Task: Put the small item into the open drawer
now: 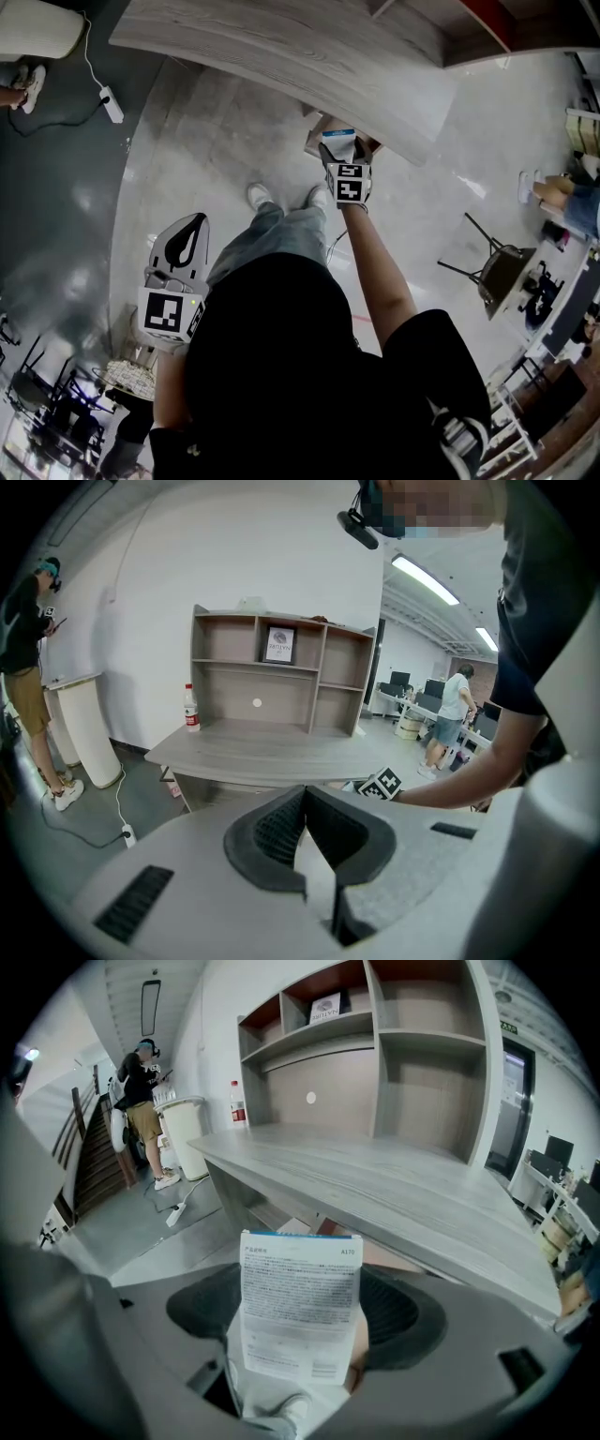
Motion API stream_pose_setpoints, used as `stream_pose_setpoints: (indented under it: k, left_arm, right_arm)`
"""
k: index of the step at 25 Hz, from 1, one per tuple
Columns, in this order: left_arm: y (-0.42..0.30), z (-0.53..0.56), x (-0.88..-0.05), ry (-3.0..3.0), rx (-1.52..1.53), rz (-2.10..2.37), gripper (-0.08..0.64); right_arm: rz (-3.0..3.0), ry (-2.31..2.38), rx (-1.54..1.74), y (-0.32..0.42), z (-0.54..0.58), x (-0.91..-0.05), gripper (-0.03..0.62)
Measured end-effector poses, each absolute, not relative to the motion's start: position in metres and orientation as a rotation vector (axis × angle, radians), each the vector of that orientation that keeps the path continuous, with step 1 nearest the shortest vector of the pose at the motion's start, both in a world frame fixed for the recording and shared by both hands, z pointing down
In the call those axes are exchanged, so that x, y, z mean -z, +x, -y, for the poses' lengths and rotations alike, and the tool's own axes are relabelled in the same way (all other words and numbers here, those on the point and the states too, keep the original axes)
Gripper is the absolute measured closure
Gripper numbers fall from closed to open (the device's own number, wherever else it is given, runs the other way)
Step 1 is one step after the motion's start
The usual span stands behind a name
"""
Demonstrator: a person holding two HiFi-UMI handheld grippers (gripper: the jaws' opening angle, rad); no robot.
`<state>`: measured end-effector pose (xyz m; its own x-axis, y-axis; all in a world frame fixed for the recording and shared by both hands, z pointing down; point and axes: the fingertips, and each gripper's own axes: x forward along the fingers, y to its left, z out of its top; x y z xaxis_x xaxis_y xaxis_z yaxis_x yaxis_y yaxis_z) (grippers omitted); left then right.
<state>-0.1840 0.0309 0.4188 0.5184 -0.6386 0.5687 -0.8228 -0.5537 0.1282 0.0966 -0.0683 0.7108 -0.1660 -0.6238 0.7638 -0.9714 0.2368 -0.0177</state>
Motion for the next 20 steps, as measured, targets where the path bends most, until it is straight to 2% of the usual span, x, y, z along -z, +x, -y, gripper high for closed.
stream_pose_setpoints:
  k: [20]
  left_arm:
    - [-0.19,-0.033,-0.427,2.357,-0.683,1.206,0.557]
  right_arm:
    - [1.824,1.436,-0.721,0.097,0.073,-0.742,0.183]
